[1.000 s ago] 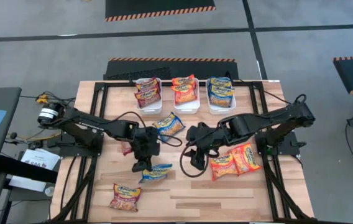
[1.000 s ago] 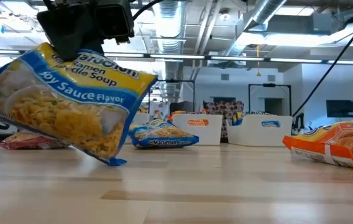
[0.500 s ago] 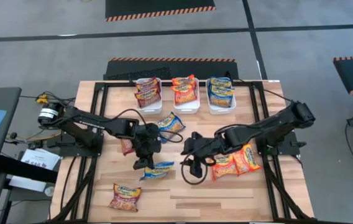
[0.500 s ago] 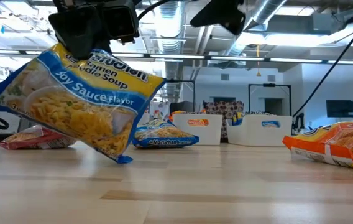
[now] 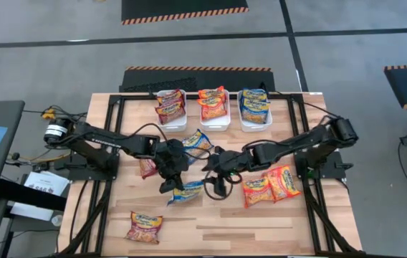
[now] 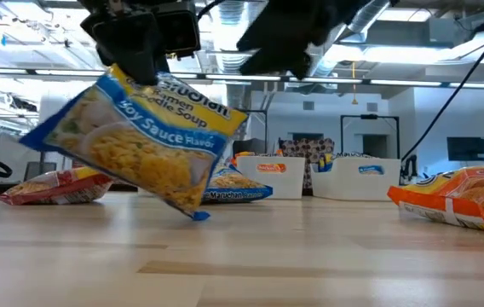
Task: Sort Maruchan noodles
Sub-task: Put the blue noodle pack into the right white bin
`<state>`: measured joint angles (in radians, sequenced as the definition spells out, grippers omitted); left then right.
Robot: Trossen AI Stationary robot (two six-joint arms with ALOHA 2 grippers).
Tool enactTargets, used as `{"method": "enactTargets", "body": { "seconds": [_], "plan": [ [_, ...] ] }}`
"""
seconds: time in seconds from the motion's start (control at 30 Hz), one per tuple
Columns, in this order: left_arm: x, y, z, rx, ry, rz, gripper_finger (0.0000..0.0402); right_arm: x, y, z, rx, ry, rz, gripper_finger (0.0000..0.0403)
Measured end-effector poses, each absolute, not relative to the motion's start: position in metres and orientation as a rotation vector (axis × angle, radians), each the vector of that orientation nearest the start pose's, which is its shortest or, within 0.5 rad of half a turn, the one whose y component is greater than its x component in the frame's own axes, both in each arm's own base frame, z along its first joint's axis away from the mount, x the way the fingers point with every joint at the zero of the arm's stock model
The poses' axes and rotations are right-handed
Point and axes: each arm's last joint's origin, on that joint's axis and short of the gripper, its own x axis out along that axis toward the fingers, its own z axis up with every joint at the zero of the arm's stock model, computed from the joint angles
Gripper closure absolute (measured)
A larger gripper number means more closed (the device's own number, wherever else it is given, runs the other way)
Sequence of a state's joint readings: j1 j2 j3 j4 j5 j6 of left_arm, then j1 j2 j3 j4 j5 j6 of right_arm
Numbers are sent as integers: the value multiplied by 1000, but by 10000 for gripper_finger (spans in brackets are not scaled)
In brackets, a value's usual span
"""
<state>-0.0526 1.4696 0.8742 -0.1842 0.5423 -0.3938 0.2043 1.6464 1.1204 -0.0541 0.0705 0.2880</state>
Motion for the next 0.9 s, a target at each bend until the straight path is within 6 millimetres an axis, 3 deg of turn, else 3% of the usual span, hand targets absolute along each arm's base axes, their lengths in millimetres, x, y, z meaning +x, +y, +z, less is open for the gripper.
{"method": "enactTargets", "body": {
  "seconds": [0.4, 0.73, 0.9],
  "plan": [
    [296, -28, 215, -572, 852, -385, 401, 383, 64, 204, 223, 654, 153, 179],
    [297, -27, 214, -574, 852, -360, 401, 397, 70, 189, 252, 690, 259, 181],
    [297, -27, 215, -564, 845, -355, 401, 395, 69, 187, 267, 713, 233, 206]
  ]
}}
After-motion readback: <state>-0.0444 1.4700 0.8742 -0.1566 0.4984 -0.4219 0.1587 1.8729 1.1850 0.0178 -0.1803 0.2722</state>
